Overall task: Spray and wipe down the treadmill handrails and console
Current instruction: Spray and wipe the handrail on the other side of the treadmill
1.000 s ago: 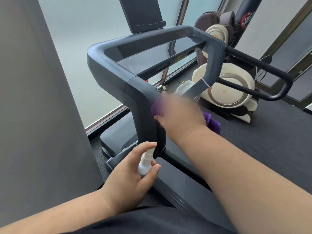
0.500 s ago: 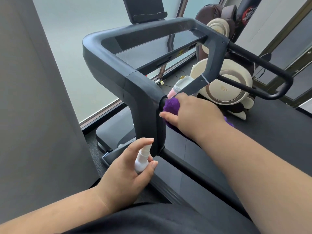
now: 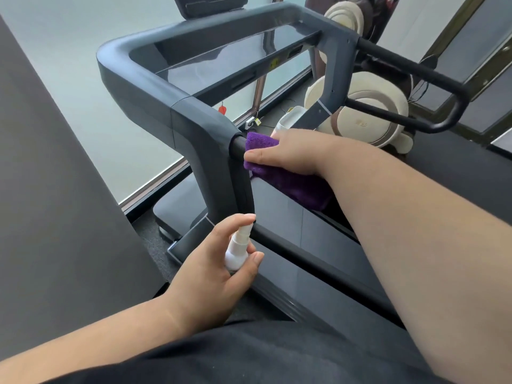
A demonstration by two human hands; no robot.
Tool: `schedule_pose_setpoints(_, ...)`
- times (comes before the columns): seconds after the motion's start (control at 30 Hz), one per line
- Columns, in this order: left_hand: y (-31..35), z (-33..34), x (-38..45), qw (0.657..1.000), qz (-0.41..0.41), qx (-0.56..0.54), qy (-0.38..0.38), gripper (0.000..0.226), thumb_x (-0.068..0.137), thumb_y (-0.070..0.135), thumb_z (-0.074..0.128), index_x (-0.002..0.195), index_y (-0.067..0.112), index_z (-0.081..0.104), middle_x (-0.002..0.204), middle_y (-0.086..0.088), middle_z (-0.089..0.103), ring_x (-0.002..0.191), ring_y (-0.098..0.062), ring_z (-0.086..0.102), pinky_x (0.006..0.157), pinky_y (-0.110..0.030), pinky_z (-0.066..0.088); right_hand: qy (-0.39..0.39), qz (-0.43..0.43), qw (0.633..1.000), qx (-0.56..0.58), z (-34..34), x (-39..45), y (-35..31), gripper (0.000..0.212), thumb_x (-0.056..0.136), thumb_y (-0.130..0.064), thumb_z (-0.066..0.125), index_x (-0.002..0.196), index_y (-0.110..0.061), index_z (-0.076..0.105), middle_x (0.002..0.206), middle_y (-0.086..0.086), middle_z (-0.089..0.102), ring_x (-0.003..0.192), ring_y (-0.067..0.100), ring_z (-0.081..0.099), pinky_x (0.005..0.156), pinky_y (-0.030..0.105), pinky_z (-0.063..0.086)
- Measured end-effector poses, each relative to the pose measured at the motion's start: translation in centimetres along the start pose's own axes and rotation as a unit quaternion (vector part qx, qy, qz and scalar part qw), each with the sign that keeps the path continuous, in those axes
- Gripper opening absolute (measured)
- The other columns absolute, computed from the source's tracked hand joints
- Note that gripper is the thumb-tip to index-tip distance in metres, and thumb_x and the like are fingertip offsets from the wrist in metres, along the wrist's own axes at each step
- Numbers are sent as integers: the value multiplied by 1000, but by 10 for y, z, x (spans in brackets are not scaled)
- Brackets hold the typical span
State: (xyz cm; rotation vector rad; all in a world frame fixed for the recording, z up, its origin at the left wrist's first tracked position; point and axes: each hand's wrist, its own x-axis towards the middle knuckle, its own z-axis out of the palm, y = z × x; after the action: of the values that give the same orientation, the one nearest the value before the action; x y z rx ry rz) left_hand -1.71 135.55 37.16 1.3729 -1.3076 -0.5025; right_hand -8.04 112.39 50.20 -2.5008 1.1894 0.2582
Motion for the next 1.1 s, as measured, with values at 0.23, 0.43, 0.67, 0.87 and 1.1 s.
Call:
schedule_pose_setpoints(0.23,26,34,-13,999,5,24,25,52,90,38,63,132,57,39,95,13,63,83,-14,64,75,-9,44,-24,1,999,33,3,-40,49,74,63,-91,51,107,-32,60,96,-6,66,83,14,66,77,33,54)
schedule_pose_setpoints(0.43,59,81,-26,999,4,31,24,53,88,40,61,129,63,37,93,15,64,77,-12,64,71,-11,46,-21,-7,998,58,8,-87,96,64,58,-84,63,96,-34,62,81,-12,68,70,7,68,61,27,50)
schedule_pose_setpoints(0.67,87,138,-45,999,-3,41,9,51,88,41,61,129,62,38,93,14,63,79,-14,63,72,-17,47,-32,-20,993,108,16,-140,152,48,63,-66,75,98,-34,63,72,-12,73,60,7,70,62,30,56)
schedule_pose_setpoints(0.87,106,183,-64,999,-7,51,3,52,89,38,62,130,59,38,93,15,63,79,-11,63,72,-11,44,-12,-29,995,96,21,-178,185,41,67,-56,76,99,-33,62,70,-10,72,57,9,69,63,34,60)
schedule_pose_setpoints(1.1,127,224,-83,998,-11,54,-2,51,89,38,62,130,59,39,92,12,63,73,-13,62,68,-14,46,-23,-36,985,165,27,-222,234,36,69,-53,77,97,-37,62,72,-12,73,56,9,69,56,27,53)
